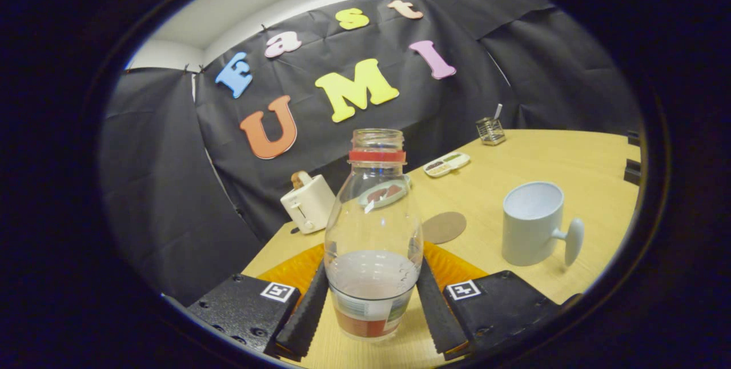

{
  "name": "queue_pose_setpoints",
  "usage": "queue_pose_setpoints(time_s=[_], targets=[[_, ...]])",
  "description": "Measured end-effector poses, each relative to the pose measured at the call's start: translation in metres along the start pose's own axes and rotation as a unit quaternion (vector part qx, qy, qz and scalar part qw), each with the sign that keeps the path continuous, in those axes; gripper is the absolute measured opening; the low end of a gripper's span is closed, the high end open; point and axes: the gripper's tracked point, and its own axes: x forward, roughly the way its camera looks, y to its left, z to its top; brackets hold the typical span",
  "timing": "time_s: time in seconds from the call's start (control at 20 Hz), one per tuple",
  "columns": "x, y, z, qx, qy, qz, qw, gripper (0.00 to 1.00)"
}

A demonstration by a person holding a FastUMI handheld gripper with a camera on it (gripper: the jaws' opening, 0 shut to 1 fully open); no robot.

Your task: Take the bottle from table, then pour the juice into the cup, finally place the bottle on the coaster

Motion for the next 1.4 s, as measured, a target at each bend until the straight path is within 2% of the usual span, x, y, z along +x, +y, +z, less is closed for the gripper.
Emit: queue_pose_setpoints(time_s=[0.2,0.55,0.75,1.05,1.15,1.4], targets=[[0.003,0.002,-0.003,0.070,0.011,0.014,0.997,0.81],[0.003,0.010,-0.002,0.196,0.024,0.047,0.979,0.81],[0.004,0.014,-0.001,0.291,0.043,0.064,0.953,0.81],[-0.001,0.015,0.016,0.387,0.042,0.074,0.918,0.81],[-0.001,0.017,0.020,0.411,0.045,0.079,0.907,0.81],[0.002,0.015,0.043,0.443,0.041,0.092,0.891,0.81]])
